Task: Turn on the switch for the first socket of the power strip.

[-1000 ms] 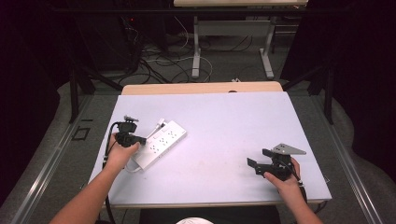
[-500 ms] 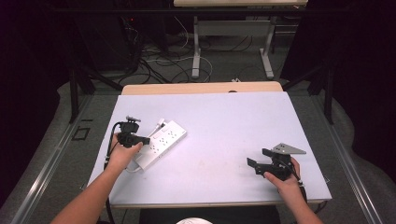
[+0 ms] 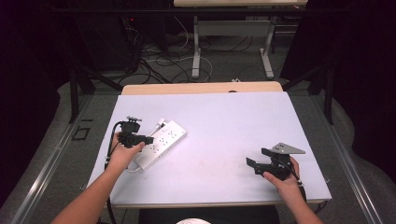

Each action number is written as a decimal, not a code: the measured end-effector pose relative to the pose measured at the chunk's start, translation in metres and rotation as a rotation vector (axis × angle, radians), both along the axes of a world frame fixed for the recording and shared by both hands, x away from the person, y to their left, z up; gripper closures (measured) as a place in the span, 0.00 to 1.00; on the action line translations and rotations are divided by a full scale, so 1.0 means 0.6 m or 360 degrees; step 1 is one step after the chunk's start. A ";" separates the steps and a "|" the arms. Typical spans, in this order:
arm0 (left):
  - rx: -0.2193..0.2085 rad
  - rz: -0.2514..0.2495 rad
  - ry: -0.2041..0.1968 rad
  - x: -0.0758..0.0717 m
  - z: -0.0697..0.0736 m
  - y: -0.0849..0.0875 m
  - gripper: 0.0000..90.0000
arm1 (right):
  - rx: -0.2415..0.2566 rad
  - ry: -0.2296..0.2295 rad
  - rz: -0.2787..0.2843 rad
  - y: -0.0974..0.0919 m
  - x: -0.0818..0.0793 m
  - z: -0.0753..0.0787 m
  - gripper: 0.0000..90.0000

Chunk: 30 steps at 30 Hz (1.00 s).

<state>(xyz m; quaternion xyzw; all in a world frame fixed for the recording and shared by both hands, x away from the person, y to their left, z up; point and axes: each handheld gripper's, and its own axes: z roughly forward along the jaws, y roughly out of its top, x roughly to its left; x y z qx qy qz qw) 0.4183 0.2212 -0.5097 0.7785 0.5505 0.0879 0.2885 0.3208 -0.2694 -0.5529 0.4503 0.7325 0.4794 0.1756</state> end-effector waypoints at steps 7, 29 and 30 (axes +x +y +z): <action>-0.0020 0.0009 -0.0023 -0.001 0.001 -0.004 0.53 | -0.0007 -0.0015 0.0000 -0.002 0.000 0.000 0.19; 0.0081 -0.0114 -0.0266 -0.014 0.038 -0.011 0.36 | 0.0005 -0.0001 -0.0011 -0.002 -0.002 0.001 0.19; 0.0081 -0.0114 -0.0279 -0.015 0.040 -0.011 0.35 | 0.0005 -0.0001 -0.0010 -0.002 -0.002 0.001 0.19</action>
